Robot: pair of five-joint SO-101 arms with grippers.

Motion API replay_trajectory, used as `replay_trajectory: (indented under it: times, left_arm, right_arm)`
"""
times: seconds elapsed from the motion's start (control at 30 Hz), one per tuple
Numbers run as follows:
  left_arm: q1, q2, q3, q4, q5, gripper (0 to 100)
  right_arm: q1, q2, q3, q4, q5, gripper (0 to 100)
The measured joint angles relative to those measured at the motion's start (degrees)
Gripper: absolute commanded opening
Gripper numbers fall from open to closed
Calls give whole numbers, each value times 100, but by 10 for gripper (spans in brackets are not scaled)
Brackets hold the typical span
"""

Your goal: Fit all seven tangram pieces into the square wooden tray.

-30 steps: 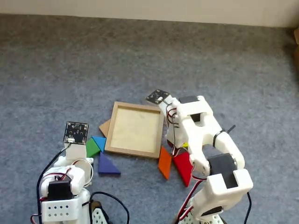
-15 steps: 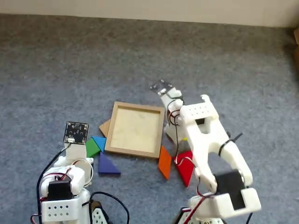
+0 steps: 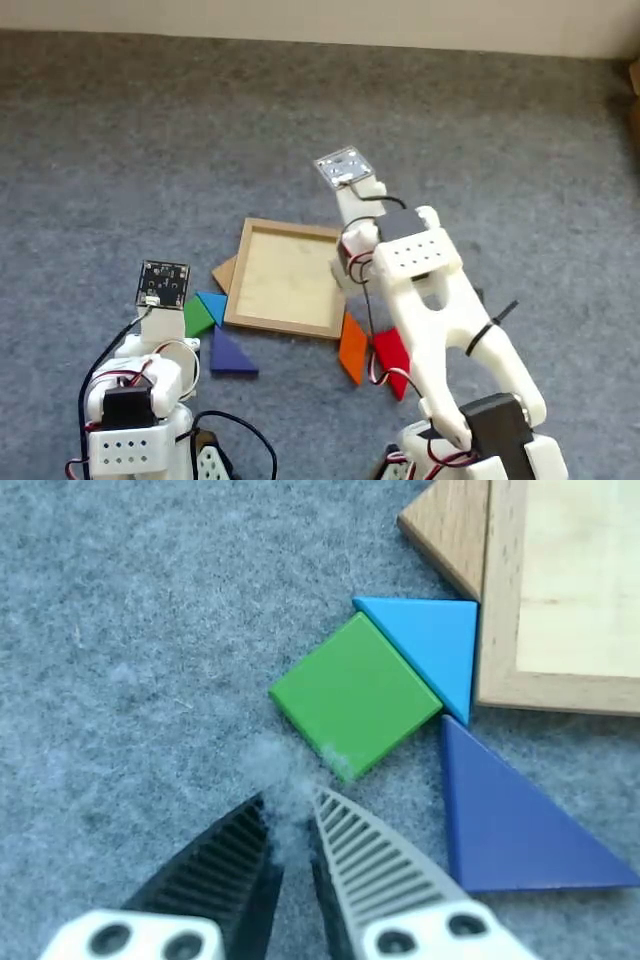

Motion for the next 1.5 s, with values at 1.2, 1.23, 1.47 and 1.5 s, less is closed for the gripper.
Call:
replay_trajectory:
  times: [1.2, 1.23, 1.47, 1.5]
  left_arm:
    - [0, 0, 0, 0, 0, 5]
    - [0, 0, 0, 0, 0, 5]
    - [0, 0, 0, 0, 0, 5]
    - [0, 0, 0, 0, 0, 5]
  right_arm:
    - [-1178, -18, 2215, -4440, -4246, 163]
    - [-1178, -18, 2312, -4580, -4246, 163]
    - [-1178, -18, 2769, -5143, -4246, 163]
    - [-1178, -18, 2769, -5152, -4246, 163]
